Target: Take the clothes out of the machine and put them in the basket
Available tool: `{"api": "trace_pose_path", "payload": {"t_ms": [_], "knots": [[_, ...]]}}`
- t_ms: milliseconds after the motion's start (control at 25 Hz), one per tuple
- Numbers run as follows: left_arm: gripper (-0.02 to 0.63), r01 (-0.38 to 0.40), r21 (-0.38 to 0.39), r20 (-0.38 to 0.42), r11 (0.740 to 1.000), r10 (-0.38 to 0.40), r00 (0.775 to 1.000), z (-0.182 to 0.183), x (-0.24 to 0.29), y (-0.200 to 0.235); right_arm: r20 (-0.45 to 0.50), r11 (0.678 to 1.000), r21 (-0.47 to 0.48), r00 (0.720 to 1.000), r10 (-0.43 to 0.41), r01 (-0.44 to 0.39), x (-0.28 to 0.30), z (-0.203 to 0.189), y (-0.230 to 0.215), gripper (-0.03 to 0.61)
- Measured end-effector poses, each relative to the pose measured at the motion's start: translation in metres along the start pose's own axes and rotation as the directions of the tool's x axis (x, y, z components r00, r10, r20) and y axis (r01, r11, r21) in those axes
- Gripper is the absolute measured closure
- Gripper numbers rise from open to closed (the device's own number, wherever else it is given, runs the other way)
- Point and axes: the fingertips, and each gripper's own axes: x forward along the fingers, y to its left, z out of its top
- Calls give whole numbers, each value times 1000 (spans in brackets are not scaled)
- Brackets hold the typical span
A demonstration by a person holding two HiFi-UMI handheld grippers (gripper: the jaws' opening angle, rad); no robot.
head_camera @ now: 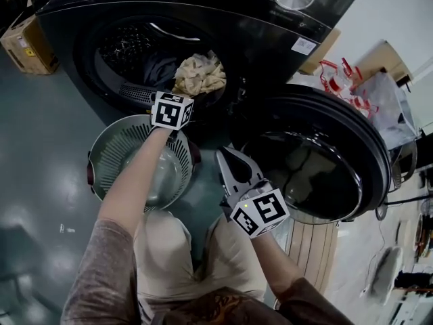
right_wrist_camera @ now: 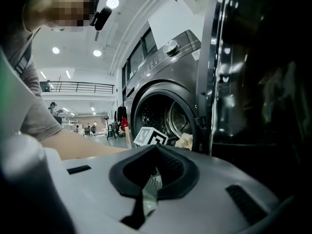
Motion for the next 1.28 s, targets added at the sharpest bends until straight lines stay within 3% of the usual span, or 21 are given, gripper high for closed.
{"api": "trace_pose_path", "payload": {"t_ms": [120, 480, 720, 800, 1080, 1280], "knots": [[220, 0, -5, -25, 1000, -1, 1000, -2, 12, 1, -3, 1000, -8, 1000, -11, 11, -4, 0, -2, 581], [320, -17, 35, -55, 999, 19, 998, -5, 20, 1, -25, 999, -20, 999, -26, 26, -11, -9, -5, 581], [463, -28, 58, -69, 998, 32, 997, -7, 21, -1, -18, 999, -17, 999, -46, 45, -18, -6, -11, 581], [555, -37, 65, -78, 997, 42, 996, -7, 19, -3, -17, 999, -13, 998, -53, 52, -18, -7, -13, 581], [584, -8, 39, -26, 999, 9, 1000, 12, -21, -10, 4, 998, 2, 998, -59, 59, -17, -4, -21, 581], [584, 7, 28, 29, 1000, -7, 1000, 25, -73, -17, -2, 1000, -22, 1000, -14, 14, -7, -6, -14, 581]]}}
